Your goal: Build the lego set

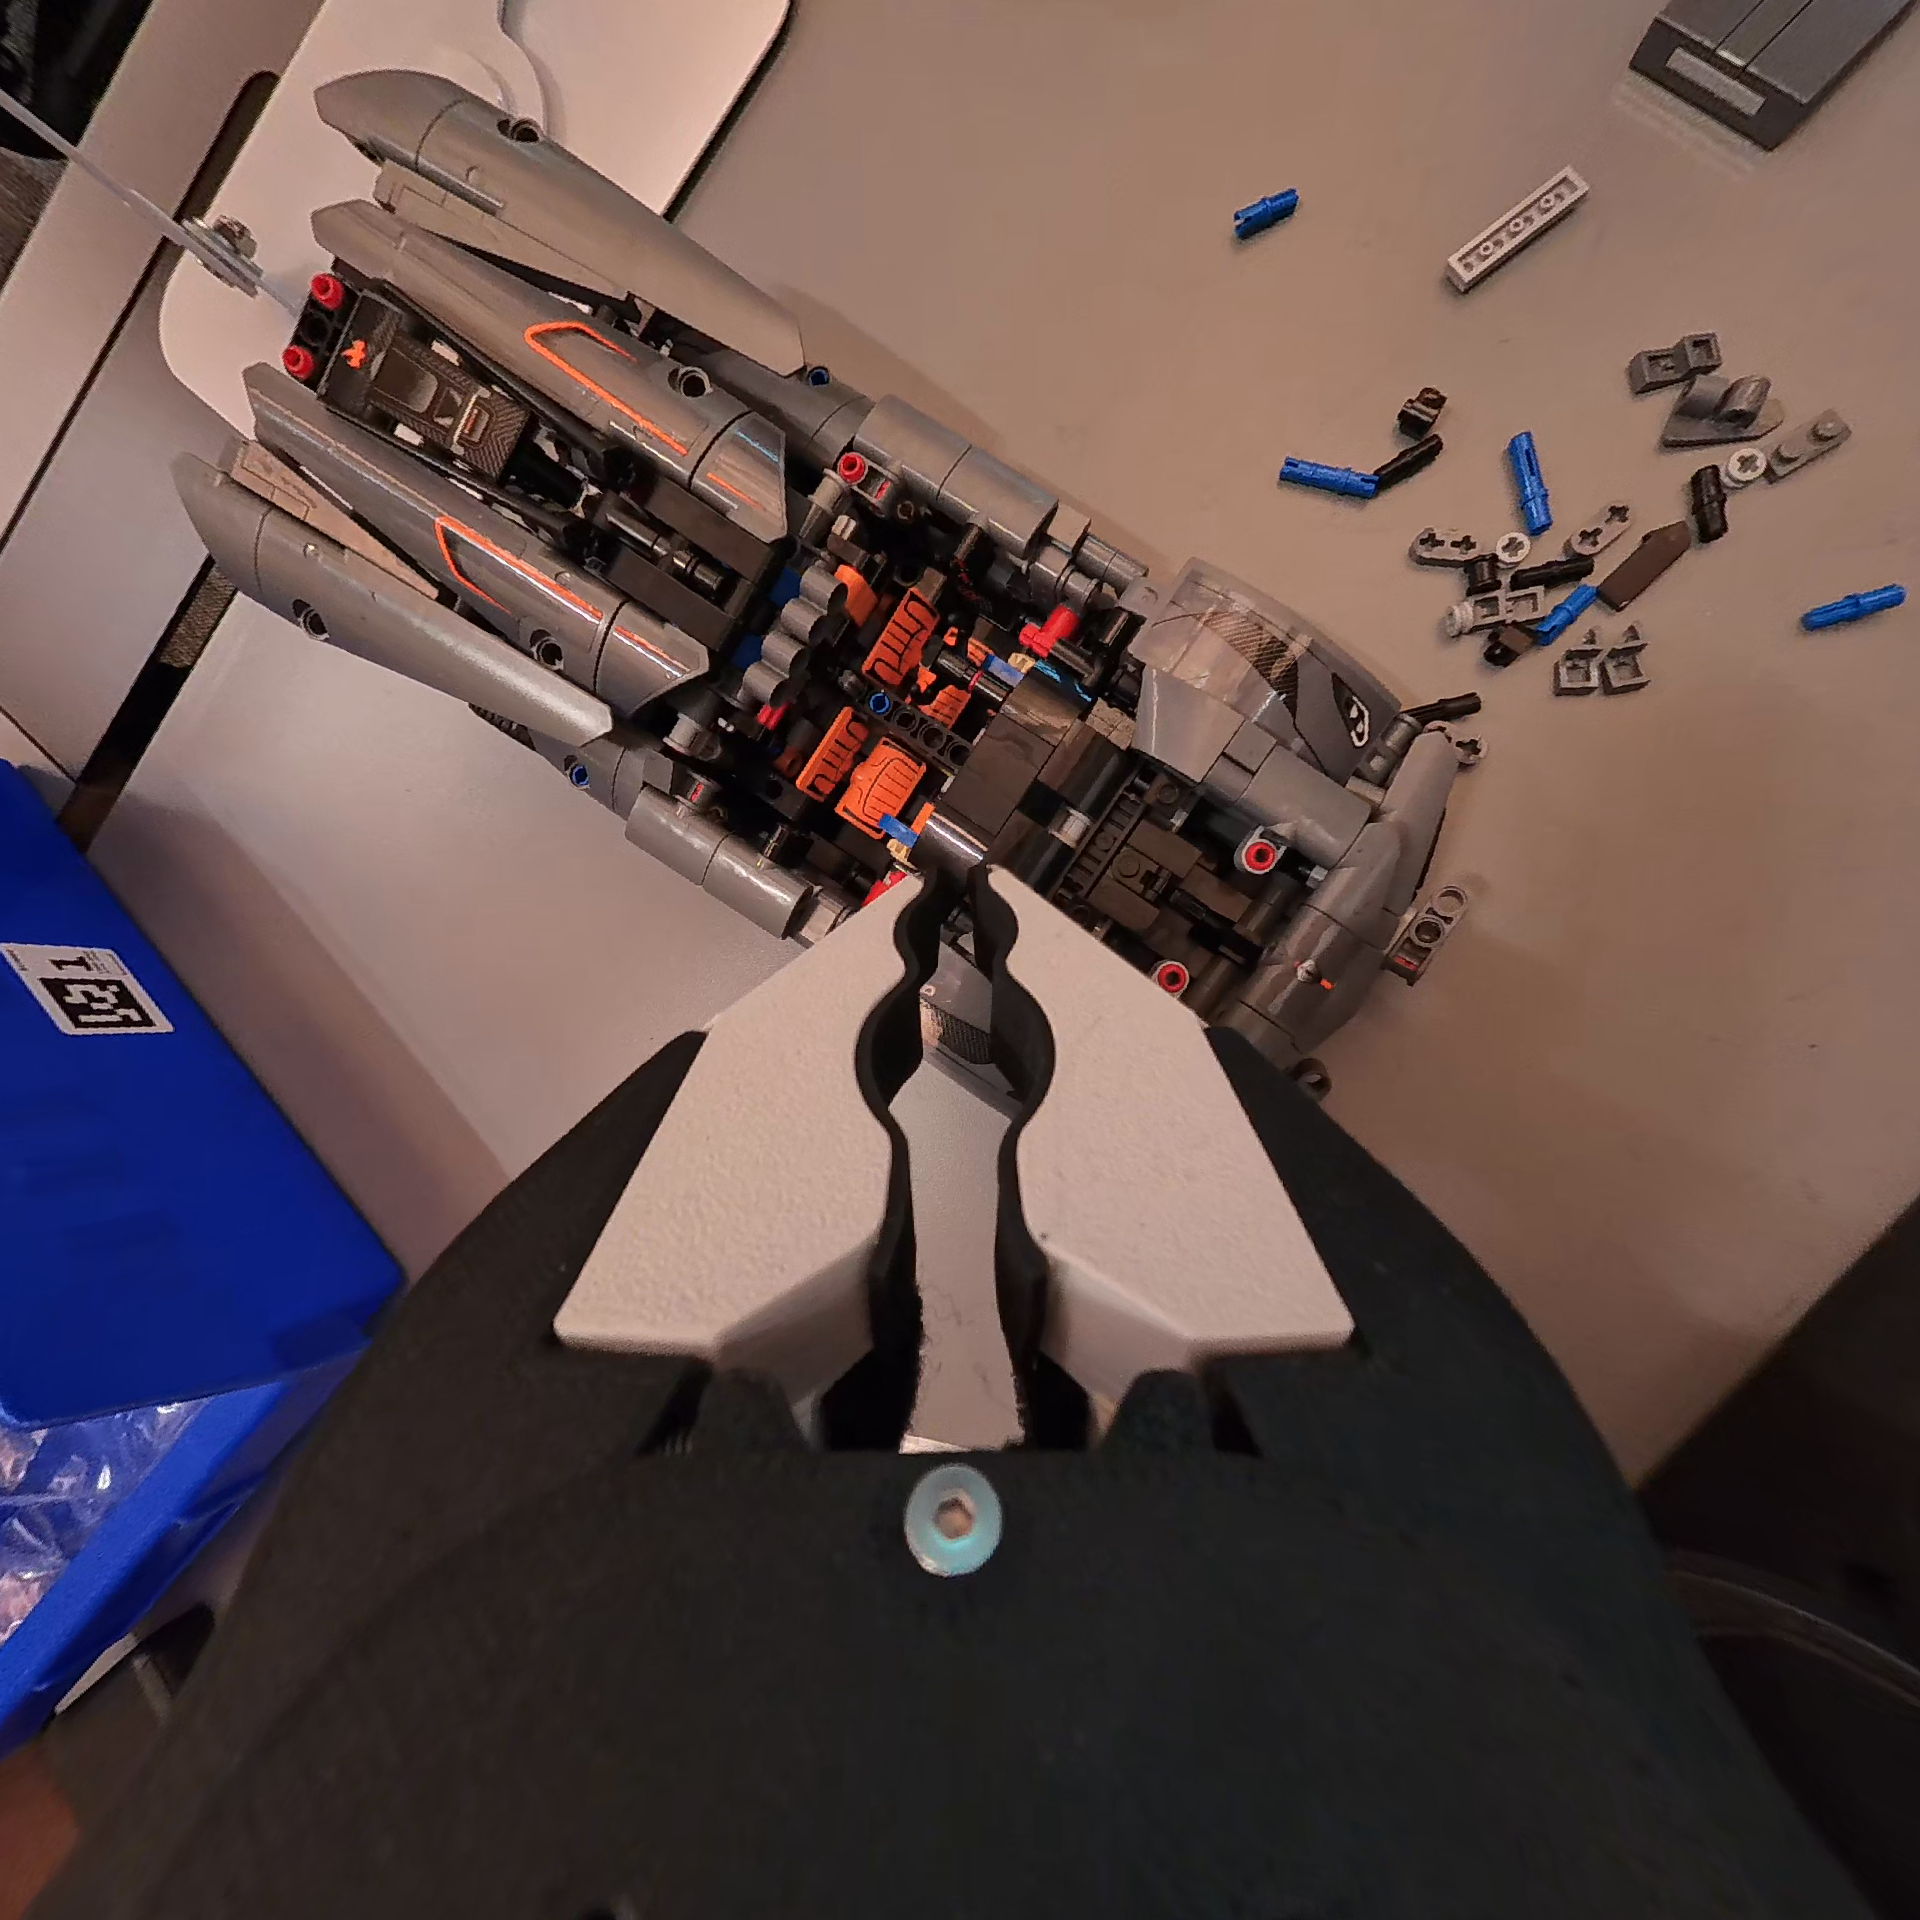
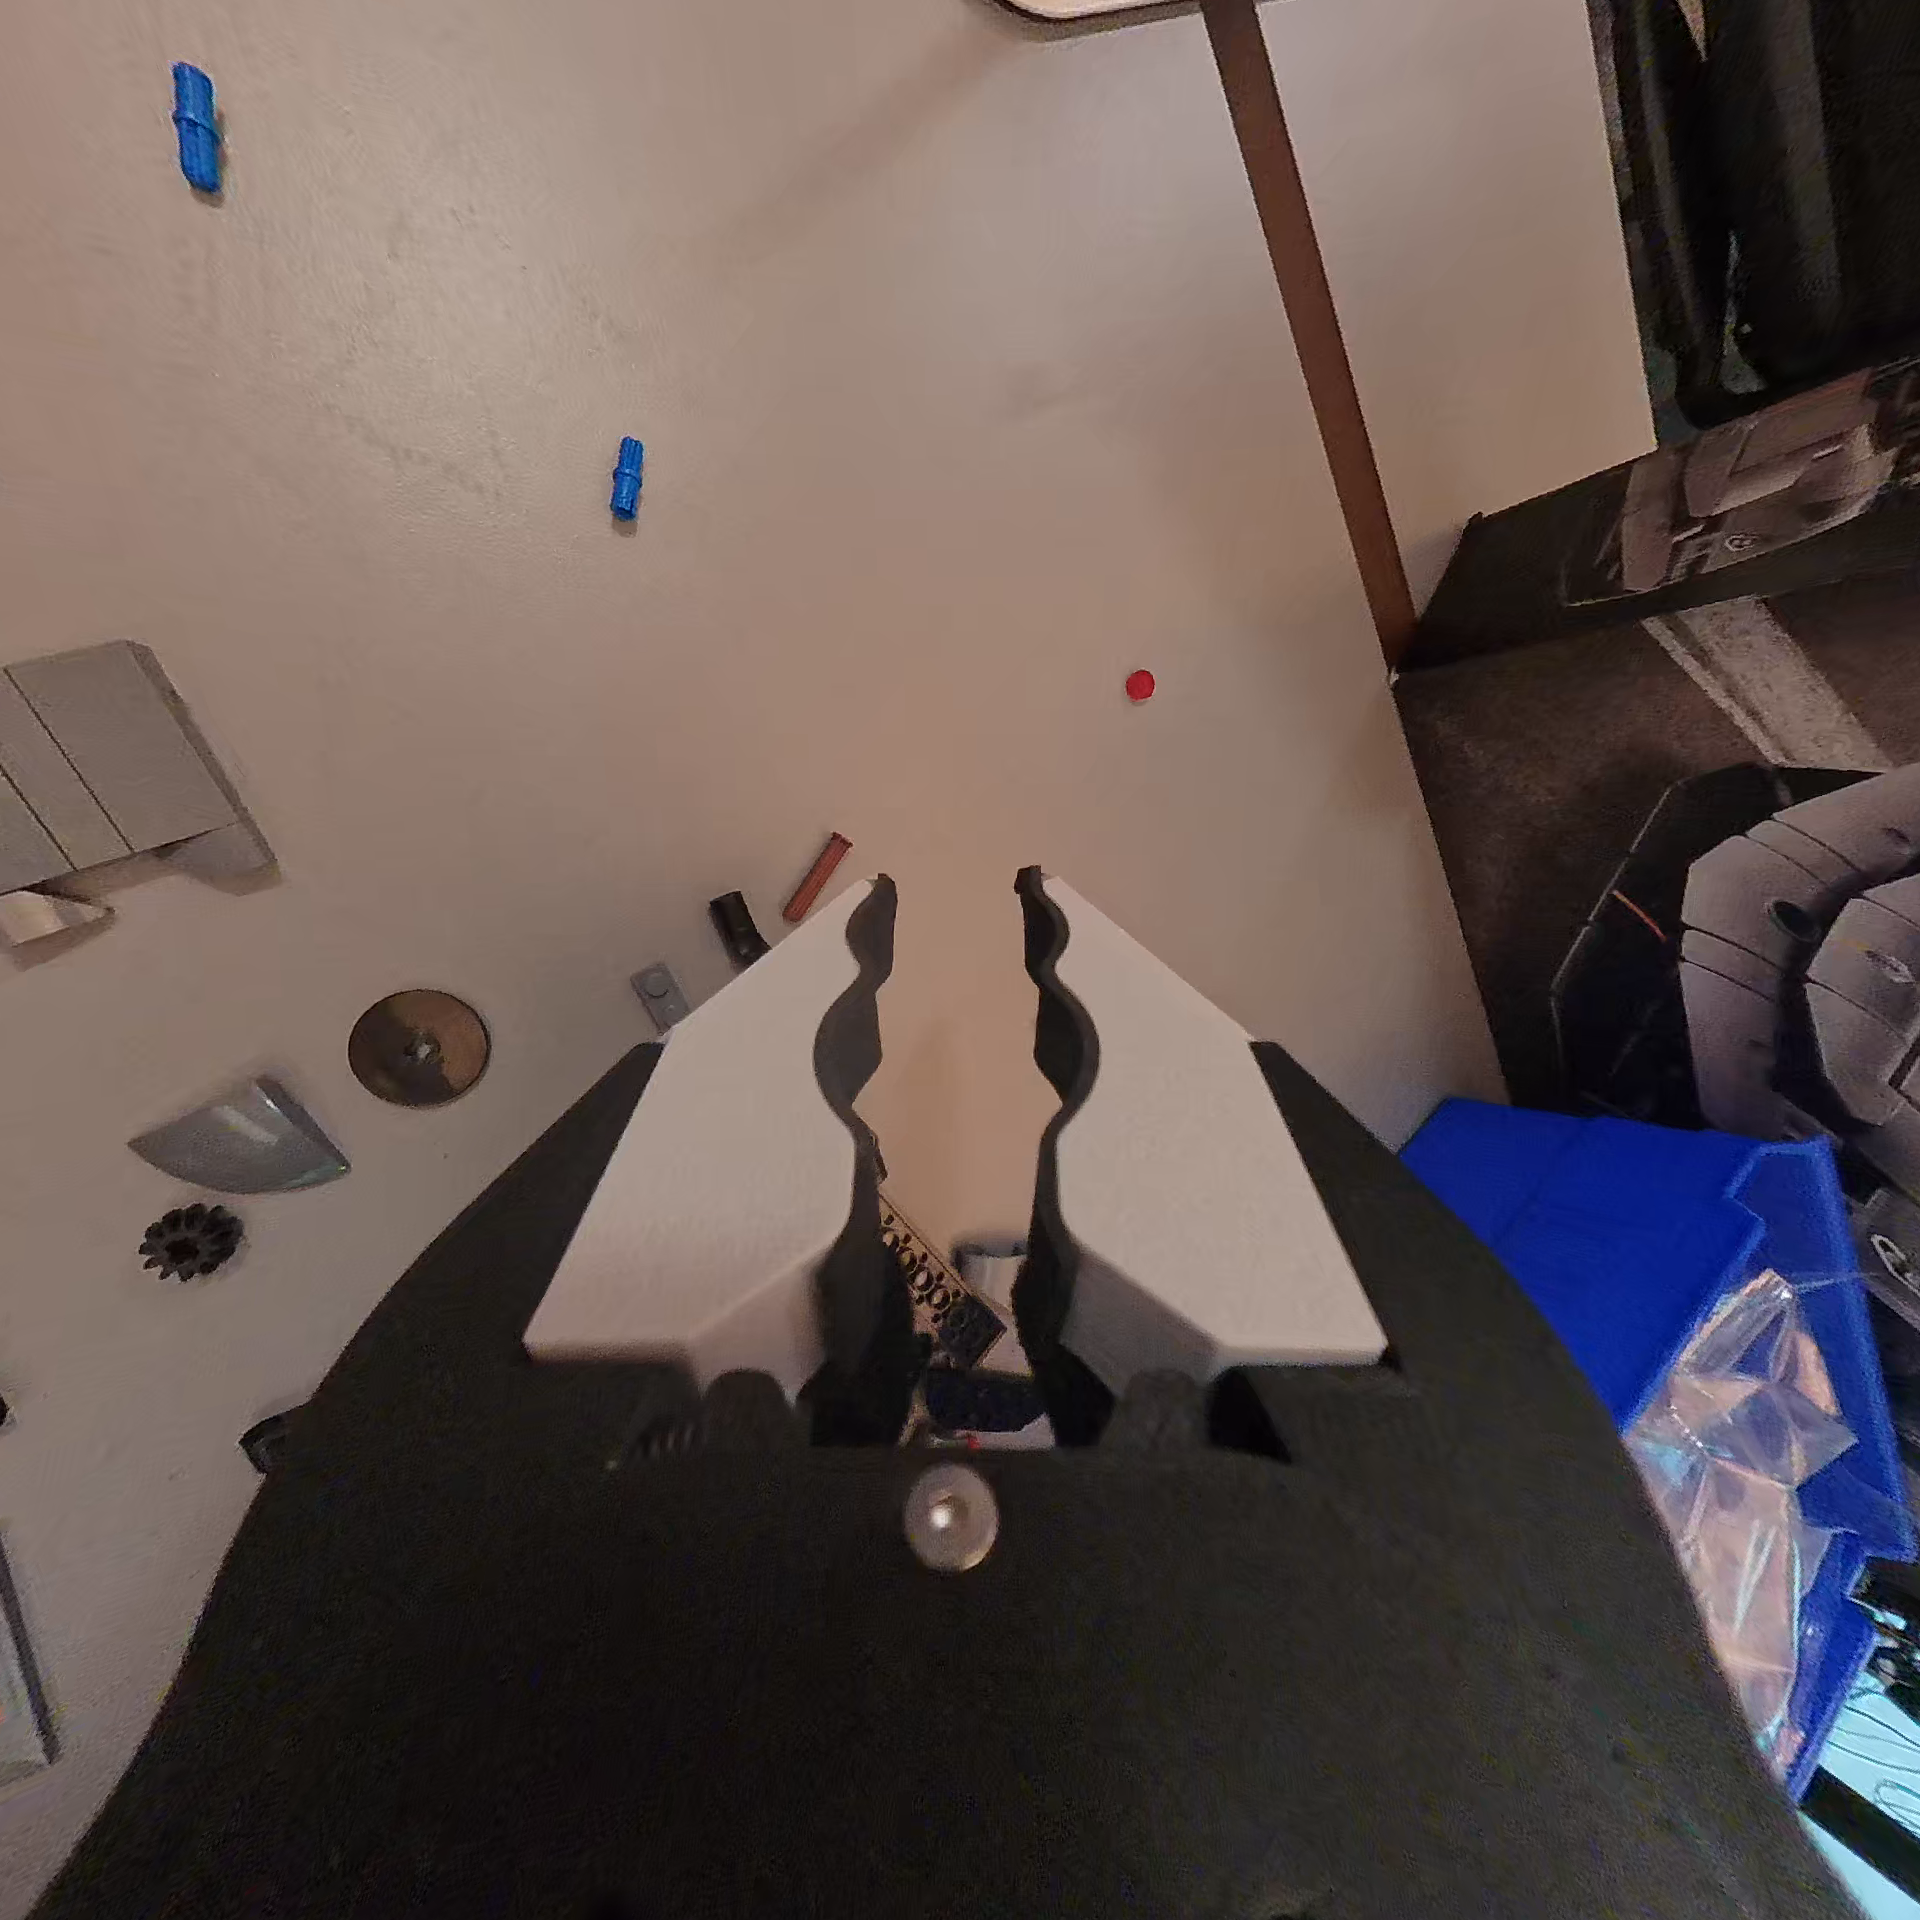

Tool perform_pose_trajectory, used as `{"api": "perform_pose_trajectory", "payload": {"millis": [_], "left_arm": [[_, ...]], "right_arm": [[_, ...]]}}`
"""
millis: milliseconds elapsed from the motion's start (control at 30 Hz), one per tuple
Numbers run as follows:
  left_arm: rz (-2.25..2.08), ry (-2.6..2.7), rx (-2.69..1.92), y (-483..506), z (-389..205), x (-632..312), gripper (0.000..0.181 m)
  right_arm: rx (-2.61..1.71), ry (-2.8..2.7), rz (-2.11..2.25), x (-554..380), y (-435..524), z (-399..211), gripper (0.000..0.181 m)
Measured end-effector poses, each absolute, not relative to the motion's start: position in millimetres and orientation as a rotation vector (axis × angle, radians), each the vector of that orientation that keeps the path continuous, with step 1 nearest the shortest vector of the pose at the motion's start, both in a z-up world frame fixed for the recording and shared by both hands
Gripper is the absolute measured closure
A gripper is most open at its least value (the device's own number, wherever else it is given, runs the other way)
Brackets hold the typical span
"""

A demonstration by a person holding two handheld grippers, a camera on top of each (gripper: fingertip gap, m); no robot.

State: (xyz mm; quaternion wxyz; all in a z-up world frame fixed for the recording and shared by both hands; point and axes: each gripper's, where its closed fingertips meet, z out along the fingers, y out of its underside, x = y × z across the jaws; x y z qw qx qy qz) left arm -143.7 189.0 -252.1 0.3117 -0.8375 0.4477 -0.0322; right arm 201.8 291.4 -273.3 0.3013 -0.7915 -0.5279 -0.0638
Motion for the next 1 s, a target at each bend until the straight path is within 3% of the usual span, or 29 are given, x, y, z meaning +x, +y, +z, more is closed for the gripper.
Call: {"api": "perform_pose_trajectory", "payload": {"millis": [400,733,1000], "left_arm": [[-0.038,1.191,-2.209,191,-253,-147,0.18],[-0.037,1.192,-2.203,191,-252,-147,0.181],[-0.037,1.193,-2.203,191,-252,-146,0.181]], "right_arm": [[-2.068,-1.346,-0.216,204,299,-265,0.157],[-1.765,-0.961,-0.174,213,322,-169,0.137],[-1.798,-0.963,-0.082,208,321,-176,0.138]]}}
